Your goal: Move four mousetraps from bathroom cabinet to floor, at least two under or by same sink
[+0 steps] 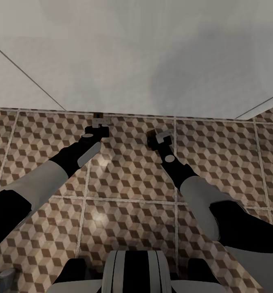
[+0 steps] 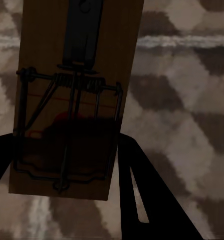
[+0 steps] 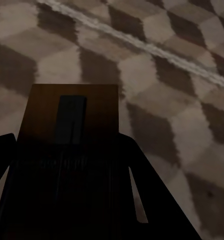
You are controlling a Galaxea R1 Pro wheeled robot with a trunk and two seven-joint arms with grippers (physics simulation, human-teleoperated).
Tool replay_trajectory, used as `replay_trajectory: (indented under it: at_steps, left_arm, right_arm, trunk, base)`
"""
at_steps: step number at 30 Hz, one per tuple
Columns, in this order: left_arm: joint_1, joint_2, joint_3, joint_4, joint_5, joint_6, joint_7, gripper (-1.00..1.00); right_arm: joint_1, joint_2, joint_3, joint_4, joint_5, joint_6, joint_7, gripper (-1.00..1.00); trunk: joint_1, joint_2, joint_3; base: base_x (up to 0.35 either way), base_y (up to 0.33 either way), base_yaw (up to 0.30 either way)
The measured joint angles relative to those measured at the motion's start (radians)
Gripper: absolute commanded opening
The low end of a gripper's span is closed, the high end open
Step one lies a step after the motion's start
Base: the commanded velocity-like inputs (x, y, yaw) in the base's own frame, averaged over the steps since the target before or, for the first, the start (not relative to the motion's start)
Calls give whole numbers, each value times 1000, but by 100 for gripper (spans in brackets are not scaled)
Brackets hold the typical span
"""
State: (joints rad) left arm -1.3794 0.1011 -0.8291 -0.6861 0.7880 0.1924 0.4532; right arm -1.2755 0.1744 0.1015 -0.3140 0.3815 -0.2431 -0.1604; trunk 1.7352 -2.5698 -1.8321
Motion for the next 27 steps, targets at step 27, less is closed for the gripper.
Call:
replay_trajectory:
  at_steps: [27]
  left_arm:
    - [-2, -62, 6, 295, -21, -14, -13, -100]
  right_arm:
    - [0, 0, 3, -37, -1, -7, 0, -100]
  trunk:
    - [0, 0, 0]
  base:
    - [0, 0, 0]
